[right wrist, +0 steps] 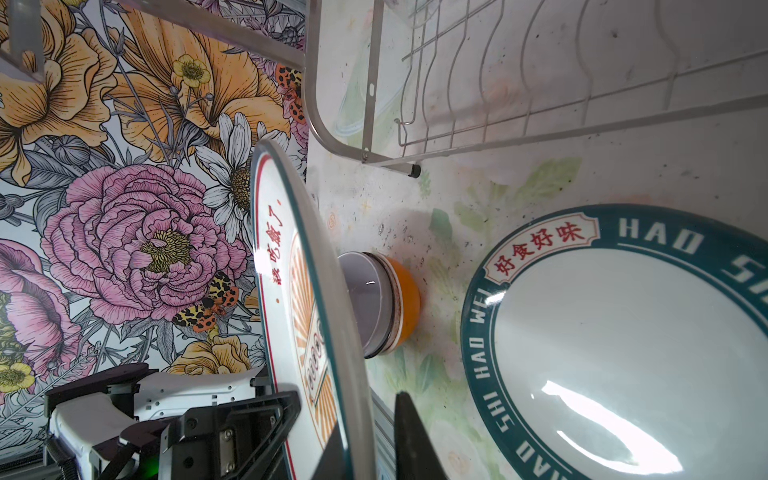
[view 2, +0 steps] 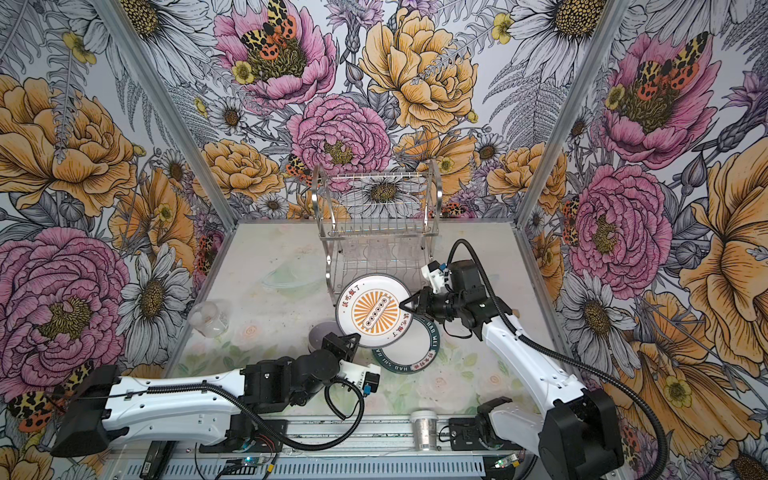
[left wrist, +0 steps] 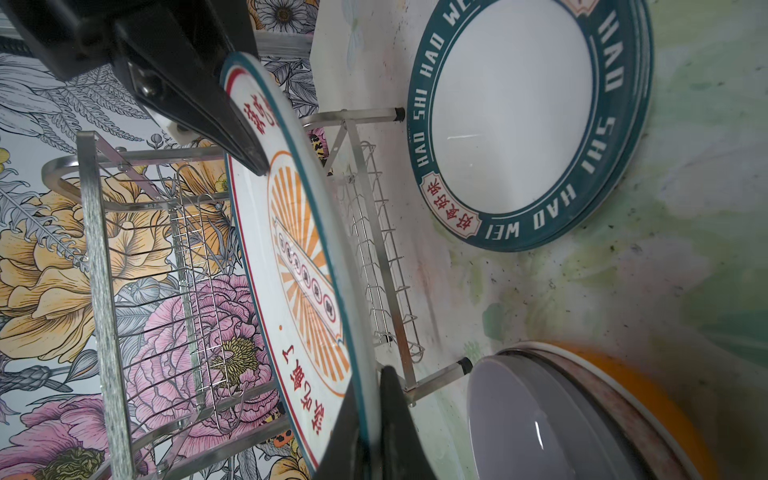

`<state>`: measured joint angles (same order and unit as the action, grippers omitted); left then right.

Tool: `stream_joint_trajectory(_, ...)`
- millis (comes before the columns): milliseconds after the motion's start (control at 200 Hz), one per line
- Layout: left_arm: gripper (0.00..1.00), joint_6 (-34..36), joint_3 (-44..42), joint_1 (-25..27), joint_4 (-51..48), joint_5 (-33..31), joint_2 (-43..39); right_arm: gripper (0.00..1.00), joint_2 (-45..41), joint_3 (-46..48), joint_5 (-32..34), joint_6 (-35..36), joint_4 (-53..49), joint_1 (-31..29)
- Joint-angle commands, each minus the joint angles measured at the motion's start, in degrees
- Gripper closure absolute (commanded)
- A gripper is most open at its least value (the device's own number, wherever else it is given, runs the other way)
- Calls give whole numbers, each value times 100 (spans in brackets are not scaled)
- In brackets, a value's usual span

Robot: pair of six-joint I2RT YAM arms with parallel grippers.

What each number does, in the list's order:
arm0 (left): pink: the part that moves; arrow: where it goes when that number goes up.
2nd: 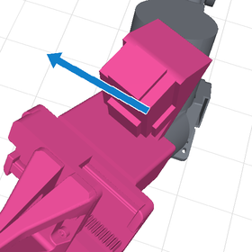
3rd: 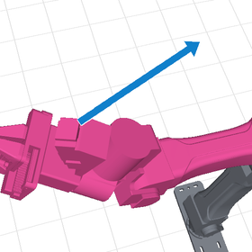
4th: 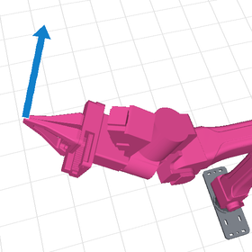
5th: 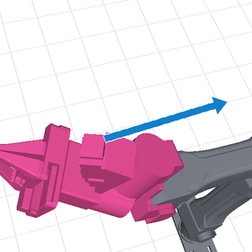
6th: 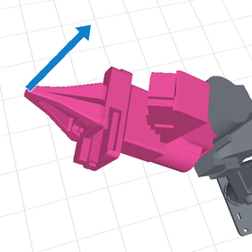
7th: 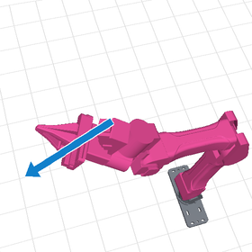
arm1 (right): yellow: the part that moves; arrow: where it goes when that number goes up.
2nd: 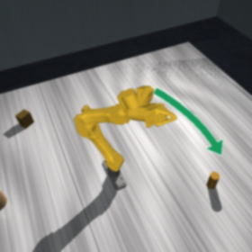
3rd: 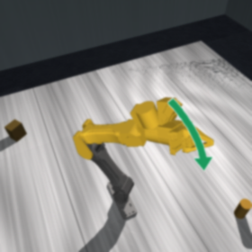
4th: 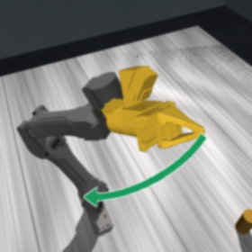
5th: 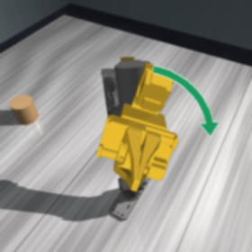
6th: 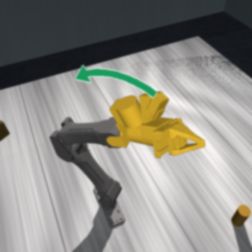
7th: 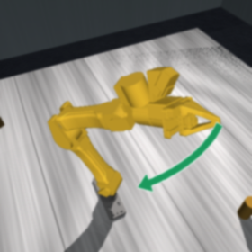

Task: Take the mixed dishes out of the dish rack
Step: 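Carry the sunburst plate over the green-rimmed stack while the right gripper approaches its rim, then lower the sunburst plate onto the green-rimmed stack with the left gripper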

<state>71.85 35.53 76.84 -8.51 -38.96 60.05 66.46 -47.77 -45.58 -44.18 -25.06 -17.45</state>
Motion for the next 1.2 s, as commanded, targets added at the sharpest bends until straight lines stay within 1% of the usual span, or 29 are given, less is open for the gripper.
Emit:
stream_joint_trajectory(0,100,35,-2,-37,533,-15,-28,91,6,-206,-81,29,10,-50)
stream_joint_trajectory(70,100,21,-15,-37,556,-28,-29,100,14,-207,-89,20,10,-49)
stream_joint_trajectory(135,100,-27,-28,-37,583,-72,-48,100,11,-207,-65,-32,23,-42)
stream_joint_trajectory(170,97,-60,-28,-37,583,-97,-64,100,2,-206,-44,-58,19,-39)
stream_joint_trajectory(210,92,-111,-21,-37,581,-136,-94,100,-8,-215,-14,-94,19,-31)
stream_joint_trajectory(245,81,-164,-15,-37,582,-162,-127,100,-19,-220,27,-114,19,-34)
stream_joint_trajectory(300,52,-284,4,-37,582,-187,-197,100,-78,-224,133,-159,19,-13)
stream_joint_trajectory(335,37,-379,32,-37,575,-199,-246,100,-120,-224,223,-190,20,19)
stream_joint_trajectory(420,5,-623,92,-11,576,-222,-404,100,-263,-220,393,-223,29,109)
stream_joint_trajectory(440,1,-674,103,-3,578,-219,-434,100,-298,-216,438,-223,28,138)
stream_joint_trajectory(540,1,-895,103,37,559,-244,-627,100,-524,-100,687,-222,21,304)
stream_joint_trajectory(600,1,-1159,174,42,476,-199,-754,100,-658,29,791,-230,19,425)
stream_joint_trajectory(676,1,-1763,385,9,163,11,-938,100,-861,219,941,-244,10,499)
stream_joint_trajectory(761,1,-2530,692,-37,-288,418,-1126,100,-1117,470,1147,-266,10,519)
stream_joint_trajectory(781,1,-2718,763,-210,-384,526,-1162,100,-1203,530,1200,-266,10,523)
stream_joint_trajectory(896,1,-3748,1090,-608,-903,1276,-1331,100,-1587,910,1606,-257,10,540)
stream_joint_trajectory(971,1,-4301,1212,-870,-1117,1790,-1414,100,-1779,1118,1785,-273,19,559)
stream_joint_trajectory(1086,1,-5034,1198,-1351,-1244,2641,-1570,100,-1972,1349,1880,-224,12,585)
stream_joint_trajectory(1116,1,-5216,1164,-1514,-1250,2971,-1615,100,-1987,1415,1890,-203,18,588)
stream_joint_trajectory(1196,1,-5617,1050,-1887,-1248,3446,-1735,100,-2006,1583,1904,-165,19,604)
